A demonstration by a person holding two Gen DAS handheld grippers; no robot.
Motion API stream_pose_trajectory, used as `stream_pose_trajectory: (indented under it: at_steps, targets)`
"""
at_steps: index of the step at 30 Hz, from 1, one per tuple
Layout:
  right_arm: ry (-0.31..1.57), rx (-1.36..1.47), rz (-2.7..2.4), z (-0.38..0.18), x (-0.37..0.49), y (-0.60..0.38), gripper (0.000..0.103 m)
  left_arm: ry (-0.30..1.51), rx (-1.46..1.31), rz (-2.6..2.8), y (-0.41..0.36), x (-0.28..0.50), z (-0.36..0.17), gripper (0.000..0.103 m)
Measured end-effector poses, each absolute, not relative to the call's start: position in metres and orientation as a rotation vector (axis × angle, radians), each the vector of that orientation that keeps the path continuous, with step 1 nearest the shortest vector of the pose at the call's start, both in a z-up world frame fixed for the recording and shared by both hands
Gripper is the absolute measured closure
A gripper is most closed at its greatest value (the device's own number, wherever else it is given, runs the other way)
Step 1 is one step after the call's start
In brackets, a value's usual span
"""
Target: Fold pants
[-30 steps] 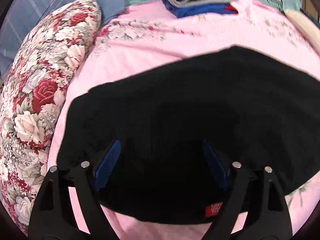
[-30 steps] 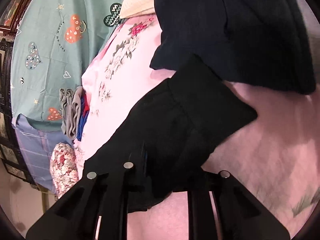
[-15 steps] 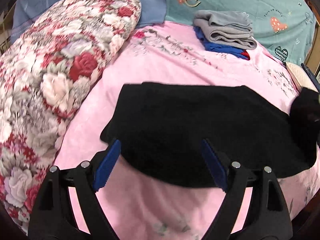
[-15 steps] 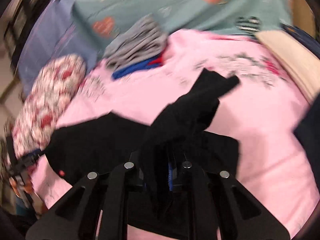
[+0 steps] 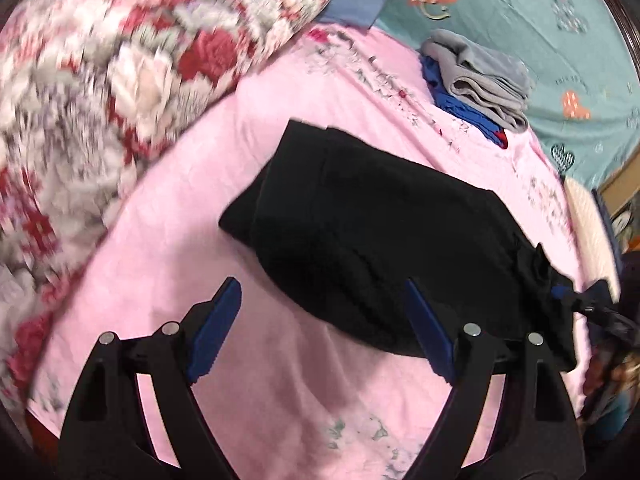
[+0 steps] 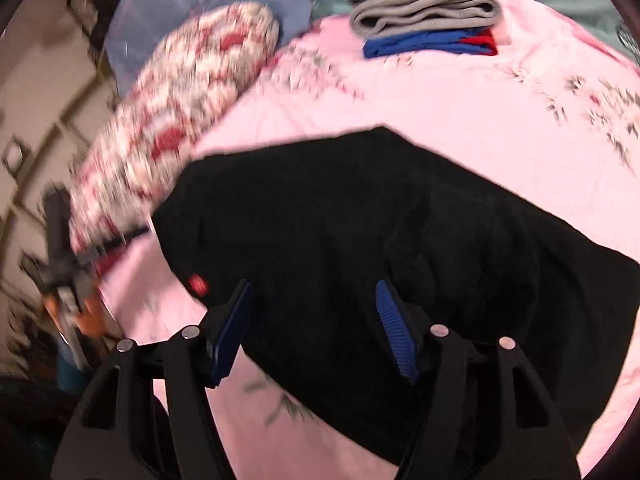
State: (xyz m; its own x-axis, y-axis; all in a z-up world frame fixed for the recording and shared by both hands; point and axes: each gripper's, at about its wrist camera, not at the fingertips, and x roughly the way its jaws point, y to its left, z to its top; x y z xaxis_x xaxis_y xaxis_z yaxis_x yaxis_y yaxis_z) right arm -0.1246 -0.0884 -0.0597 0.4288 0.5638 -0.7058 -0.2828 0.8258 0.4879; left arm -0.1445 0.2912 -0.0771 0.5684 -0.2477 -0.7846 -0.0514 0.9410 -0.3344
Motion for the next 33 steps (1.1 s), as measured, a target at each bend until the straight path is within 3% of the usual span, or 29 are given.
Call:
stream_pose_trajectory:
  at_steps: [4, 10, 25, 27, 29, 33]
  targets:
    - [1.138, 0.454, 0.485, -0.101, -0.107, -0.105, 0.039, 1.015, -0.450, -0.131, 0.299, -0.142, -0.086, 0.019]
    - [1.027, 0.565, 0.537, -0.082, -0.119, -0.137, 0.038, 1.117, -0.642, -0.197, 0.299, -0.126, -0.106, 0.019]
    - [0.981, 0.681, 0.597, -0.087, -0.126, -0.154, 0.038, 1.037, -0.841, -0.177, 0.316, -0.088, -0.118, 0.019]
    - [0.976, 0.654, 0.610, -0.084, -0.126, -0.148, 0.038, 1.025, -0.845, -0.170, 0.317, -0.089, -0.120, 0.030]
    - [0.977, 0.636, 0.617, -0.084, -0.126, -0.144, 0.038, 1.030, -0.801, -0.134, 0.315, -0.091, -0.121, 0.072]
    - [1.000, 0.624, 0.629, -0.086, -0.124, -0.137, 0.038, 1.004, -0.777, -0.137, 0.317, -0.093, -0.120, 0.081]
